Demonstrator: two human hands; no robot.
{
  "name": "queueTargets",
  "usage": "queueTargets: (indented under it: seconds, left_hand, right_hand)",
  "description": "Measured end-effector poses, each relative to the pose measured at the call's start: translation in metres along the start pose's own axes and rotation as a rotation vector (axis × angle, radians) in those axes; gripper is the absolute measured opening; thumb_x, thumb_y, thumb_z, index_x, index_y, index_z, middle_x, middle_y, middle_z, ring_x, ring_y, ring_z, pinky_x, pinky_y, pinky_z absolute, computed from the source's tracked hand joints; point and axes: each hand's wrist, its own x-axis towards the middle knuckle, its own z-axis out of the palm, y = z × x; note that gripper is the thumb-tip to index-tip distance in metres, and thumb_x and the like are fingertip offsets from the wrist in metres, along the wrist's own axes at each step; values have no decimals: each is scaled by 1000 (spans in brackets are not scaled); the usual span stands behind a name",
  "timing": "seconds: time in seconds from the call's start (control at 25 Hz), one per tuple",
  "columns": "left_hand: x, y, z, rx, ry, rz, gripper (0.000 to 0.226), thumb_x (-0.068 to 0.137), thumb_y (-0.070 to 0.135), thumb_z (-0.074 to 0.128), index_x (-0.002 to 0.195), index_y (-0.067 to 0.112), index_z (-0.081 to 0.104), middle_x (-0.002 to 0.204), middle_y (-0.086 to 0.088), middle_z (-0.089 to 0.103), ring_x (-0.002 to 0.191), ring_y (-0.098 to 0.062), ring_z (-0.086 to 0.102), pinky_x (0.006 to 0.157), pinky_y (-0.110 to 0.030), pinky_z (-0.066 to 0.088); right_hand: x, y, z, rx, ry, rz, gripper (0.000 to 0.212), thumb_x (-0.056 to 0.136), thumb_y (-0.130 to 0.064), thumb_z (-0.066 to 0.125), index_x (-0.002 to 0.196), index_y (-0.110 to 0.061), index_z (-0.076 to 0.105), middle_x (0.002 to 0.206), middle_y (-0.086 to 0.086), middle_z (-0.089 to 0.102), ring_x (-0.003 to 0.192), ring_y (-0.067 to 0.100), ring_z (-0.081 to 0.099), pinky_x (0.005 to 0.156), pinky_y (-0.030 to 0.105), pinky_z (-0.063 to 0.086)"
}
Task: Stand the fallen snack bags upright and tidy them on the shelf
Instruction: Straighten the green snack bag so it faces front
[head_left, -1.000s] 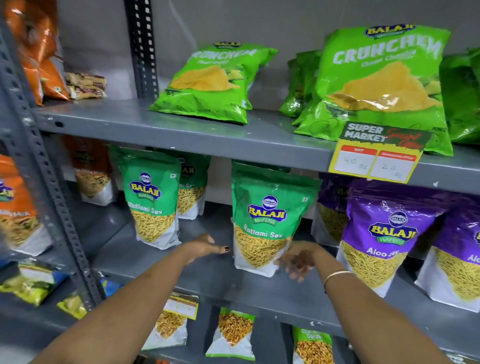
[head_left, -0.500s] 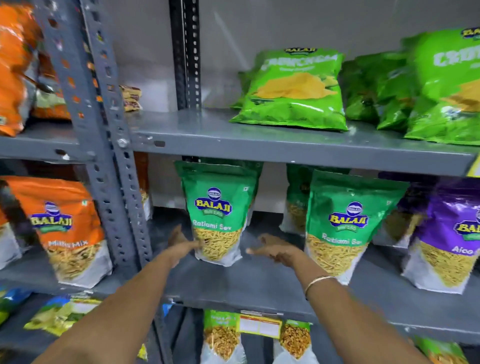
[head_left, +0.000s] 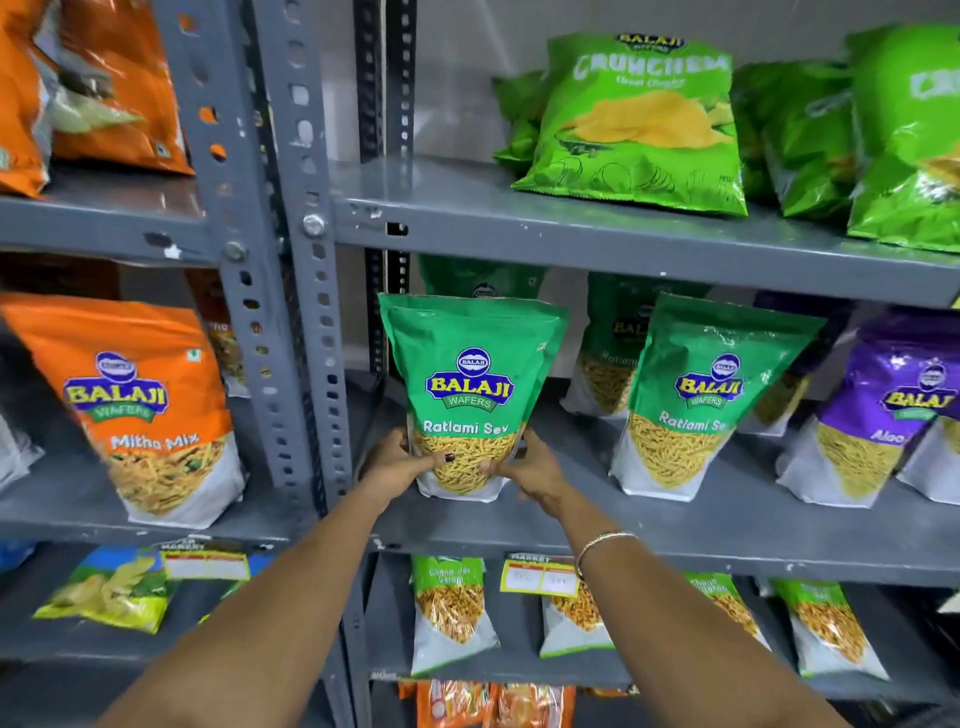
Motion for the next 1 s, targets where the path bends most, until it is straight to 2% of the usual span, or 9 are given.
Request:
queueTargets:
  seconds: [0.24,0.36,0.44,0.52,0.68,0.76,0.84,0.88,1.0]
  left_hand:
    - [-44,-1,-1,81,20,38,58,65,33,80,112,6,57,120,-12,67,108,-28,62,90,-36,49]
    - [-59,2,2,125,63,23,57,69,32,78,114,3,57,121,-14,65,110,-28,60,77,-27,40]
    - [-64,3,3,120,69,21,56,70,30,77,114,2,57,122,-15,65,111,-28,60,77,-26,39]
    - [-67,4,4,109,75,32,56,70,30,78,114,2,58,122,-15,65,110,-29,60,77,-26,40]
    - [-68,2,5,99,99,43,57,69,30,78,115,3,59,122,-15,65,112,-28,60,79,-26,41]
    - [-64,1,2,88,42,19,67,67,34,79,121,5,54,129,-14,61,117,-28,58,89,-30,45]
    - [-60,-2,-4,148,-120,-129,88,64,42,78,135,8,40,142,-12,48,127,-29,49,100,-39,44]
    - [-61,-1,-6,234,-226,-251,93,67,44,76,141,8,32,147,-13,41,130,-29,46,100,-40,44]
    - [-62,7,-6,553,-469,-576,74,79,44,64,134,1,40,136,-14,52,117,-22,57,76,-28,50]
  right_hand:
    - [-32,12,-4,-71,22,-60,77,72,-14,77,137,-14,37,137,9,52,91,14,52,40,3,40]
    - [-42,13,-5,-60,8,-66,75,72,-13,77,136,-13,37,139,10,51,108,21,52,69,26,50]
    - [-44,13,-6,-65,2,-55,75,73,-14,77,136,-13,37,140,10,50,120,31,51,88,41,49]
    - [-45,13,-7,-77,-10,-60,73,73,-14,76,135,-13,38,140,11,49,122,32,51,97,50,46]
    - [-45,13,-8,-103,-12,-63,70,73,-16,76,134,-13,41,139,11,51,119,32,53,94,49,48]
    - [-44,13,-9,-108,-25,-63,71,74,-18,76,134,-14,40,139,11,51,119,32,53,79,42,53]
    - [-42,16,-11,-125,-55,-38,74,75,-22,75,137,-12,35,141,12,47,118,28,51,63,27,48]
    - [-40,20,-15,-147,-63,-20,78,76,-25,74,139,-10,31,144,13,43,122,29,48,64,26,46]
    - [-33,40,-41,-227,12,39,89,75,-32,74,142,-3,23,147,17,36,133,32,39,92,37,45]
